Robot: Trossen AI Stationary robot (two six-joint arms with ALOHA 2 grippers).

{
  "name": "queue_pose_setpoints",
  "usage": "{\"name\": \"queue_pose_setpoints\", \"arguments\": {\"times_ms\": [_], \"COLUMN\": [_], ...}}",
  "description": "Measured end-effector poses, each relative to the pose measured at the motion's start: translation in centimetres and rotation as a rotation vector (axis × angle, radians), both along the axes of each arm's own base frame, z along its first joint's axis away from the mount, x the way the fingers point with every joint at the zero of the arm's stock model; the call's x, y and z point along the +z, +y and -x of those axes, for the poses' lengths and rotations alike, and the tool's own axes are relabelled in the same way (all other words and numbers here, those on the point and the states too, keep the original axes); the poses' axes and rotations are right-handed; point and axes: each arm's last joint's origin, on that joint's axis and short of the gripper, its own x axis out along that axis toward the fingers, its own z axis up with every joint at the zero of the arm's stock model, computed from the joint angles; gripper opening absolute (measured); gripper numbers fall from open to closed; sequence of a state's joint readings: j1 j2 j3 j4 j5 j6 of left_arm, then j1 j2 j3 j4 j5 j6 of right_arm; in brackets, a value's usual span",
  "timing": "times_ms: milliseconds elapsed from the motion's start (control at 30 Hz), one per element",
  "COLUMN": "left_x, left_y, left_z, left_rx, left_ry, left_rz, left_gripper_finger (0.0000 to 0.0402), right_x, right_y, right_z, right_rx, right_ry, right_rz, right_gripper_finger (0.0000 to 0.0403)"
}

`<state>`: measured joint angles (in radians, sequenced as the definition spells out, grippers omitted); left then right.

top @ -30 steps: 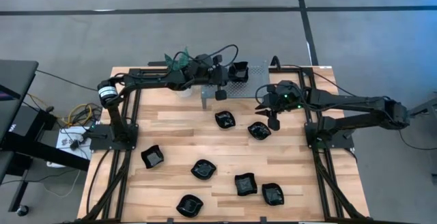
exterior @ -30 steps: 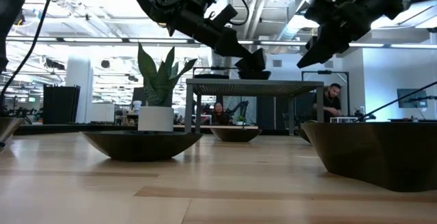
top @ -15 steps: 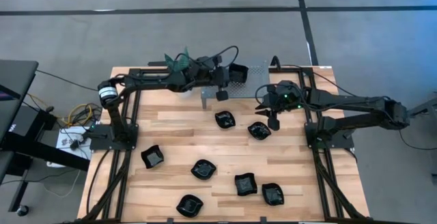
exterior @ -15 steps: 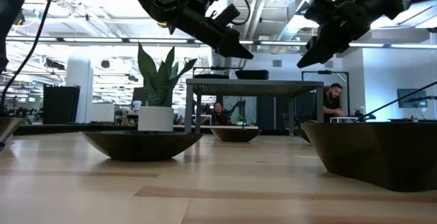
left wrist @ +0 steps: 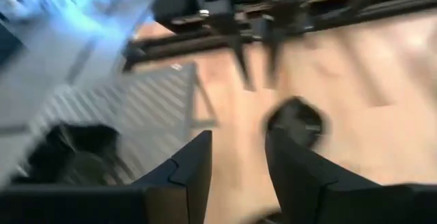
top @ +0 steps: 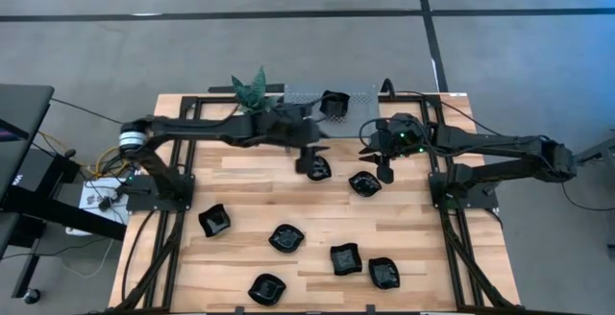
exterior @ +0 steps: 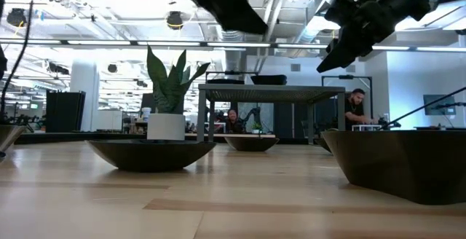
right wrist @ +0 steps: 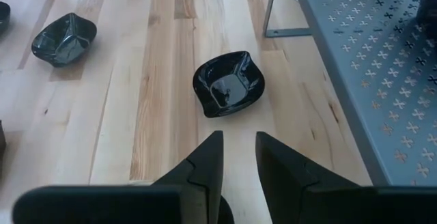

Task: Pick & Place Mini shaped plates
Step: Stack the left distorted square plate on top of the distorted square plate on the shelf

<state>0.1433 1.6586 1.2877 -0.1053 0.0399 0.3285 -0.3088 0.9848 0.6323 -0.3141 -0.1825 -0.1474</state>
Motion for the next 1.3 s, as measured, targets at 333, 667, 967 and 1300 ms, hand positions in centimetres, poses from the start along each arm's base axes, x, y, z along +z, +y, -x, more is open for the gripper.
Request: {"name": "queue_pose_setpoints", "arguments": {"times_ms": [333,667,967,1300], "left_x": [1.5,-5.0,-8.4,-12.1], "left_y": [-7.7,-13.3,-15.5,-17.1], "left_z": [8.5,16.7,22.0,23.3], "left_rx": [0.109,0.263,0.495,0.603], "left_ry": [0.196,0.397,0.643,0.846], "left_rz": [0.386,0.648,0.825,0.787], "left_gripper_finger": [0.0112,0.0107,0.0107,0.0107], "right_x": [0.0,0.0,0.0,0.0], "right_y": [-0.1,-0.1,-0.1,-0.1], "right_z": [-0.1,-0.1,-0.1,-0.2], "right_rx": [-0.001,0.004,0.01,0.01], "right_ry": [-0.007,-0.007,-0.01,-0.012], "right_rz": [0.003,0.01,0.019,0.02], "right_gripper_finger": [0.0082,0.0082,0.0082,0.0082]}}
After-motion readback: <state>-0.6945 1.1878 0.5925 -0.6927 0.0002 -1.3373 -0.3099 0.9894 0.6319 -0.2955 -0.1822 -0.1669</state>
